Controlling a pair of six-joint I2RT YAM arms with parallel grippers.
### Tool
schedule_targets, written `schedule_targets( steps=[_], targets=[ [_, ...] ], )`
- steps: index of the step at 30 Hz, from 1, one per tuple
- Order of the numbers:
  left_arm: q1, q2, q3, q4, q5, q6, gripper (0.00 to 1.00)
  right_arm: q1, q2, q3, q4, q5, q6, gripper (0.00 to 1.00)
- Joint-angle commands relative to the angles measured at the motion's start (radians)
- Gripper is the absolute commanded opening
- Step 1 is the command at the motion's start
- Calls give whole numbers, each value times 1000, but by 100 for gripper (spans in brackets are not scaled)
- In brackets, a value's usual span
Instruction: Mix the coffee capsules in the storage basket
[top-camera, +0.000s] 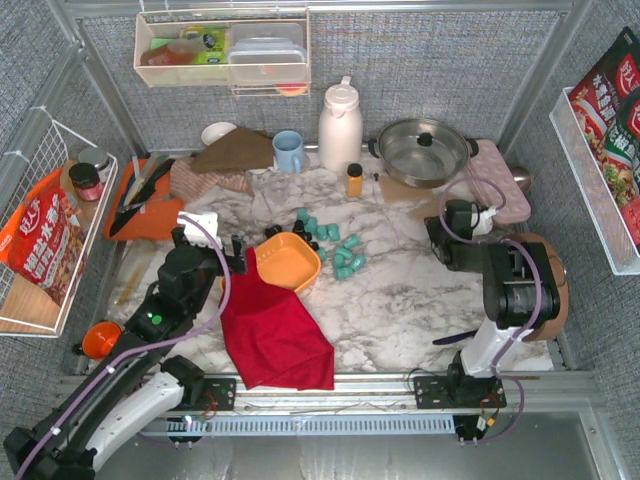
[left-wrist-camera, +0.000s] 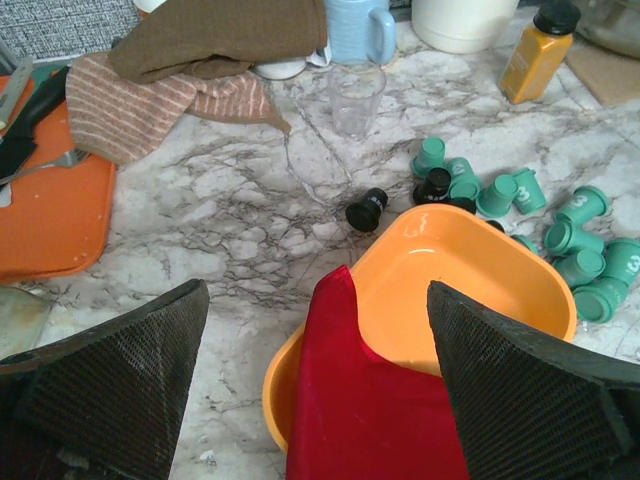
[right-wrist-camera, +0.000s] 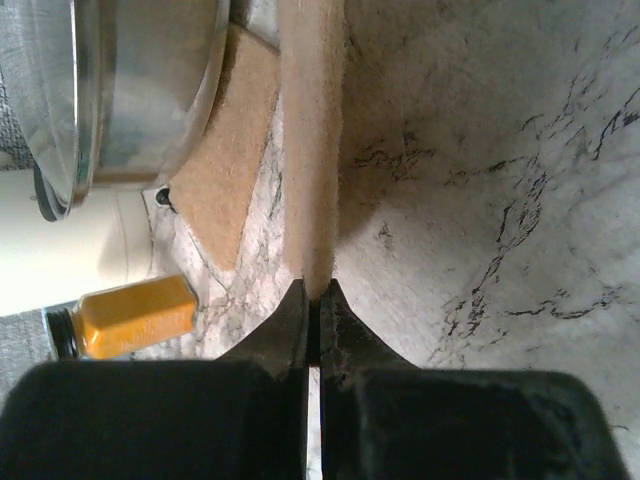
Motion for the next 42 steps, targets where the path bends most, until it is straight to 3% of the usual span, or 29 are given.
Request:
schedule_targets(
  steps=[1,3,7,10,13,18,26,30,33,38,42],
  targets=[
    [0,18,3,21,-12,19,99,-3,41,-20,134,35,118,0],
    [0,24,4,21,-13,20,99,-10,50,-17,113,34,108,27],
    [0,26,6,23,-18,20,99,-19,37,-3,30,4,79,65],
    [0,28,14,14,-23,11,99,-19,-5,20,-92,10,31,82],
    [0,36,33,-10,-28,-19,99,-19,-59,45,-213,24,-29,91],
    [0,61,88,-98,-26,-128,99,-18,-157,85,-434,60,-141,99],
    [0,94,134,-298,-67,-321,99,20,-246,216,-730,36,-432,97],
    [0,91,130,-393,-216,-480,99,142,-296,258,-841,46,-656,93],
    [0,90,92,-492,-336,-695,99,253,-350,258,-865,74,-764,92],
    [0,151,76,-691,-309,-975,94,394,-441,234,-885,71,-825,91],
    [0,183,65,-751,-246,-1025,91,460,-486,212,-892,40,-821,89]
  ],
)
